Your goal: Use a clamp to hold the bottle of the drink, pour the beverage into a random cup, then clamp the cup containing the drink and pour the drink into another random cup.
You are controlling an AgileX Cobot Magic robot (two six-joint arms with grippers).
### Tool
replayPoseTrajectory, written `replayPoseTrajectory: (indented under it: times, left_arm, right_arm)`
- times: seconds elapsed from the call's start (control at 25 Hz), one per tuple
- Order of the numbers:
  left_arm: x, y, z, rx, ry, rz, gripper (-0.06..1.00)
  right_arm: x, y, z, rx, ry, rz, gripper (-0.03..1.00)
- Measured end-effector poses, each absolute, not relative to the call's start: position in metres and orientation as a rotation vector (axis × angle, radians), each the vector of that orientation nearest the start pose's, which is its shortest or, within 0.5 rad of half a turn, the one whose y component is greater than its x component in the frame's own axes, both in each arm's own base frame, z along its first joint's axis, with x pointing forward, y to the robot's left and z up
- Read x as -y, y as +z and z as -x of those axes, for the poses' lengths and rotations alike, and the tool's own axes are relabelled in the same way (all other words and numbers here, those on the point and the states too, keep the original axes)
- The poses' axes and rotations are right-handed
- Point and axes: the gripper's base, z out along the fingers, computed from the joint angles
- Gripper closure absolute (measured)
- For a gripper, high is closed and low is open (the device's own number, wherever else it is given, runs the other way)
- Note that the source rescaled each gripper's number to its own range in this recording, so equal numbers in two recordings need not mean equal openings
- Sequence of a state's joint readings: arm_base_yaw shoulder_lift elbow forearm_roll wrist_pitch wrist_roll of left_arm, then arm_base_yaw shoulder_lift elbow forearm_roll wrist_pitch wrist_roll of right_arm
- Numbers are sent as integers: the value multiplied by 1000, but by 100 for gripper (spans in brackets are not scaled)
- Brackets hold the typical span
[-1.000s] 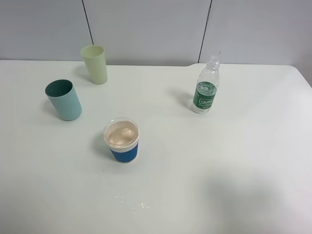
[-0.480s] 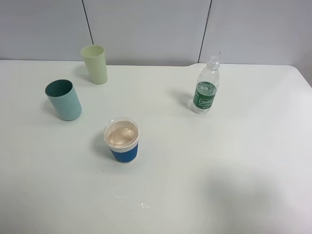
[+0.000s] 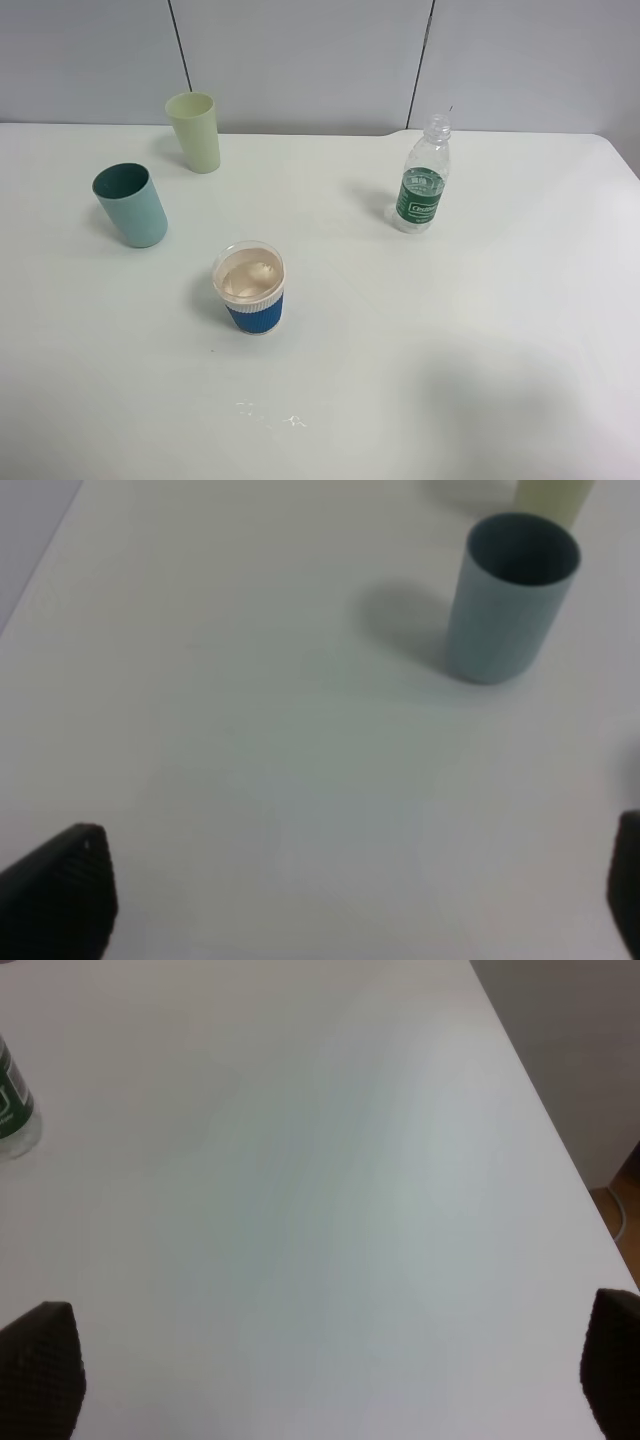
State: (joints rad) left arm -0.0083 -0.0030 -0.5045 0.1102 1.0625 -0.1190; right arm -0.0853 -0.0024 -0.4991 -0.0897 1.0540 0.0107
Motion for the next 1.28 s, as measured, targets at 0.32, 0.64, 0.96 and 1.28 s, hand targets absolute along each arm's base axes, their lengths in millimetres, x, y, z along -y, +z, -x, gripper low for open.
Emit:
replayPoseTrajectory:
  times: [0.32,0.64,0.96,1.28]
  left_arm:
    - [-9,279,6,-2031,52,118,-5]
    - [-9,279,6,-2031,52,118,-6]
    - [-9,279,6,-2031,52,118,-6]
    - [-9,279,6,-2031,52,118,-6]
  right_arm:
    - [7,278,6,-2034,-154,-102,-3]
    - [7,278,6,-2034,-154,-102,-3]
    - [7,278,6,-2034,-154,-102,-3]
    - [7,278,6,-2034,-154,-102,-3]
